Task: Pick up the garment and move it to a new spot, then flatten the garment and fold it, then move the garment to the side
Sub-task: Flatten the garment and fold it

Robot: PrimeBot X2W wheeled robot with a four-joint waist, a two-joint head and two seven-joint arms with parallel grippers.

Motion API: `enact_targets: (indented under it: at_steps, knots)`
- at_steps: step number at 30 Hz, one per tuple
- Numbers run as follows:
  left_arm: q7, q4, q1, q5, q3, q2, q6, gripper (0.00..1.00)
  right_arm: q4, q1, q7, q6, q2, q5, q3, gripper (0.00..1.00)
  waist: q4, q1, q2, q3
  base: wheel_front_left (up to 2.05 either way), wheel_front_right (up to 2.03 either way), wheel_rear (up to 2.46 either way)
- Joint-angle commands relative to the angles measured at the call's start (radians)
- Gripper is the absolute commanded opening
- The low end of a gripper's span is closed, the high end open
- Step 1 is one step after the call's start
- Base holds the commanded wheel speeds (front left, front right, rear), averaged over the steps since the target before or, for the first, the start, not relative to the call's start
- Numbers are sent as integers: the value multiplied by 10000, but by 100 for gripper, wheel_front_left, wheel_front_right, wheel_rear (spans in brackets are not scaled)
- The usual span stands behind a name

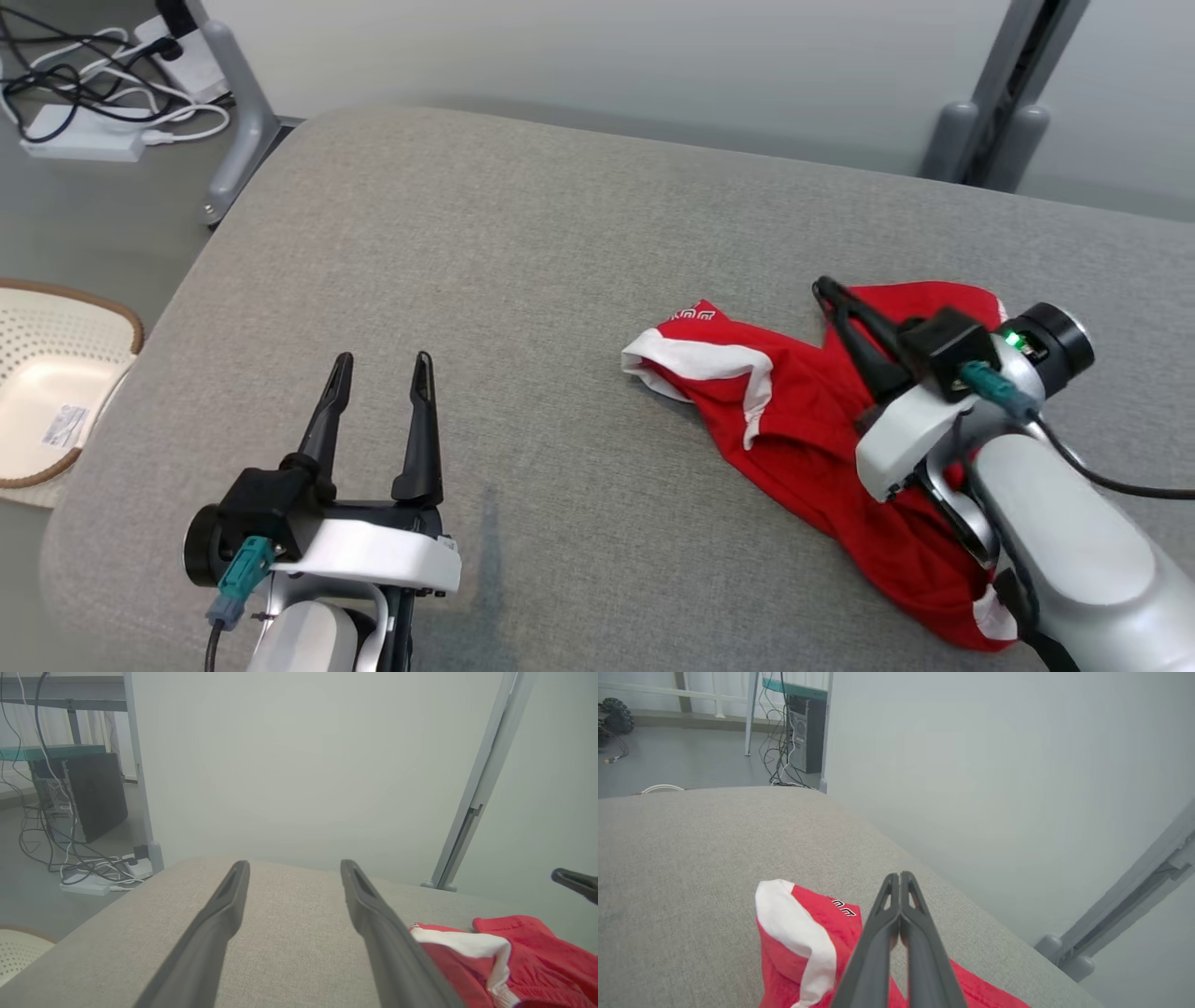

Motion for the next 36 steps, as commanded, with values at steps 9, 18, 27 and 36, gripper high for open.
enact_targets:
  at_steps: [9,18,27,36]
  knots:
    - [-8,-227,211,58,221,31,-63,100,-2085,1669,-460,-3,612,485,-3320,0,-910,0,0,-311,0,0,0]
    - [-8,-97,443,-68,475,31,-230,100,-3773,3942,-364,-1,1328,726,-5496,0,-1687,0,0,-463,0,0,0]
    - [-9,171,433,-69,304,31,-336,100,-4246,5076,-145,-1,1571,109,-5875,100,-1885,0,0,-452,0,0,0]
    - [-9,218,356,-59,233,36,-365,100,-4376,5046,-17,-1,1545,-180,-5701,100,-1805,0,0,-521,0,0,0]
